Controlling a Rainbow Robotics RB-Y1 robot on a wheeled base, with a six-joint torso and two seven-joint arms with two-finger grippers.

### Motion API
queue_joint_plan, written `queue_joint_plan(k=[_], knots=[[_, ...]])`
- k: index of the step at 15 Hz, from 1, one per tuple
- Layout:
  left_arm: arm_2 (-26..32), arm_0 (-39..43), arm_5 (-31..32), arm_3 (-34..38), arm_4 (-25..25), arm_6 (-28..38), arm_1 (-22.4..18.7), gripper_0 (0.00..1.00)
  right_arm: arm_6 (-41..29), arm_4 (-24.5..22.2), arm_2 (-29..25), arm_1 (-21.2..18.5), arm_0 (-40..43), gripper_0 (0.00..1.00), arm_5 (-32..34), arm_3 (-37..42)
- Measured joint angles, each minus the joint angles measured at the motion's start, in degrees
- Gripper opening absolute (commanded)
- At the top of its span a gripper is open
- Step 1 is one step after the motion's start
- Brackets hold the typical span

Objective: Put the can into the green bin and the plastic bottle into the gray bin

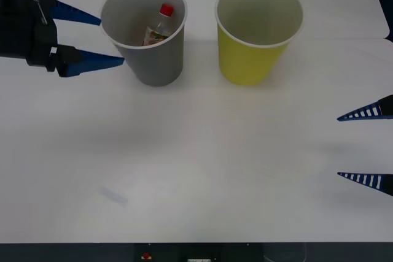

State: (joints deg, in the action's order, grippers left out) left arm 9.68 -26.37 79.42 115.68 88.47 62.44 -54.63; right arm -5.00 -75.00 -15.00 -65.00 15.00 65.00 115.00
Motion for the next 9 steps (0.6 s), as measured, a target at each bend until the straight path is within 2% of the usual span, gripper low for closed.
queue_joint_plan(k=[3, 6, 9], knots=[[5.8, 3.1, 9.5, 0.6, -2.1, -6.0, 1.4, 1.0, 0.0, 0.0, 0.0, 0.0, 0.0, 1.0, 0.0, 0.0], [9.7, 8.2, 10.6, 2.6, -3.2, -10.2, 0.7, 1.0, 0.0, 0.0, 0.0, 0.0, 0.0, 1.0, 0.0, 0.0], [11.9, 15.0, 10.6, 7.5, -3.5, -10.6, -1.2, 1.0, 0.0, 0.0, 0.0, 0.0, 0.0, 1.0, 0.0, 0.0]])
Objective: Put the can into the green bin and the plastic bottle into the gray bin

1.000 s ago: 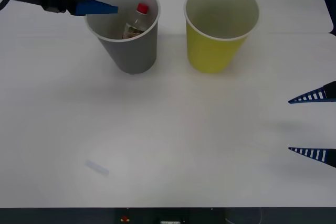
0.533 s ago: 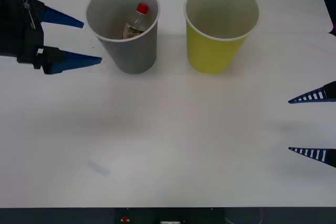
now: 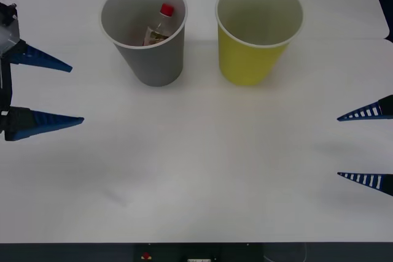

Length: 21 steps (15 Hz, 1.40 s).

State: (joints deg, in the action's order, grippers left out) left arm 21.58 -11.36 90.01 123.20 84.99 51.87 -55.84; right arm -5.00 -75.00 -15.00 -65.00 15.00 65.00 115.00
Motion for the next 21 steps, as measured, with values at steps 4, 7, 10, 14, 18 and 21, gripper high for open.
queue_joint_plan(k=[4, 7, 10, 14, 18, 21], knots=[[1.4, 10.3, -2.1, 7.0, 0.0, -0.5, -2.1, 1.0, 0.0, 0.0, 0.0, 0.0, 0.0, 1.0, 0.0, 0.0], [1.4, 18.4, -10.6, 10.6, -0.1, -7.7, -4.9, 1.0, 0.0, 0.0, 0.0, 0.0, 0.0, 1.0, 0.0, 0.0], [0.6, 24.0, -16.6, 11.0, -0.9, -16.3, -7.3, 1.0, 0.0, 0.0, 0.0, 0.0, 0.0, 1.0, 0.0, 0.0], [0.9, 27.9, -19.7, 10.4, -0.9, -23.3, -10.7, 1.0, 0.0, 0.0, 0.0, 0.0, 0.0, 1.0, 0.0, 0.0], [0.4, 28.8, -20.5, 8.2, -1.6, -24.0, -12.7, 1.0, 0.0, 0.0, 0.0, 0.0, 0.0, 1.0, 0.0, 0.0], [0.2, 28.9, -20.5, 7.8, -1.7, -24.3, -12.7, 1.0, 0.0, 0.0, 0.0, 0.0, 0.0, 1.0, 0.0, 0.0]])
